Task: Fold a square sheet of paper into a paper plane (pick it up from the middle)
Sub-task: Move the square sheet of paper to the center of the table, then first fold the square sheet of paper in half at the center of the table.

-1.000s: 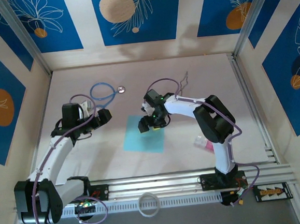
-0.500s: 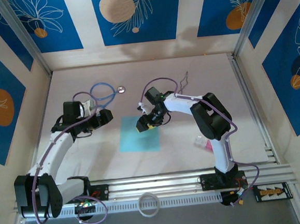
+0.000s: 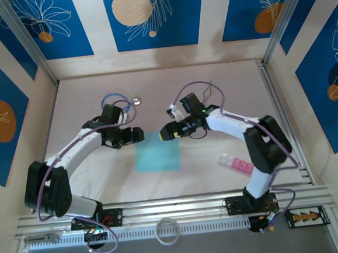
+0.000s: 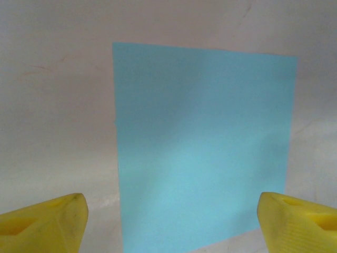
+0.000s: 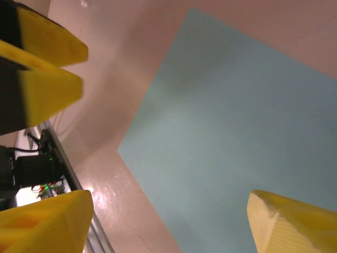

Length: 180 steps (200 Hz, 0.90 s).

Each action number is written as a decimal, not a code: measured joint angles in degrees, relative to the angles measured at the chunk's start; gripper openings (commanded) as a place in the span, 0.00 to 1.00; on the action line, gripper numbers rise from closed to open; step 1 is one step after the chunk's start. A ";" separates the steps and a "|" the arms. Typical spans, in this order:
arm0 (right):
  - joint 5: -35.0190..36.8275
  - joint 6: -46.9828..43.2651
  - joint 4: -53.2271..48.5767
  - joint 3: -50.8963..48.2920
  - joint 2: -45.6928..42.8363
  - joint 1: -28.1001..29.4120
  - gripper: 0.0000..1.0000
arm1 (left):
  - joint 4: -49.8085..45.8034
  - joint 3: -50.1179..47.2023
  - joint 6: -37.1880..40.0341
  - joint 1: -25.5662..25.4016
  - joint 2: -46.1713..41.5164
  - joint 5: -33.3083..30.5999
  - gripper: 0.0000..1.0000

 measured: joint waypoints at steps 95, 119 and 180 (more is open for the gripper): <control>20.39 19.10 10.58 -24.96 -22.91 -3.32 0.84 | -9.29 17.64 -6.64 -13.00 21.92 -9.88 0.84; 17.86 20.87 12.70 -28.50 -23.06 -5.05 0.84 | -11.08 20.94 -6.99 -14.23 25.16 -11.28 0.86; 19.23 21.44 13.68 -26.95 -21.59 0.22 0.85 | -13.79 24.41 -8.28 -16.59 29.97 -12.28 0.86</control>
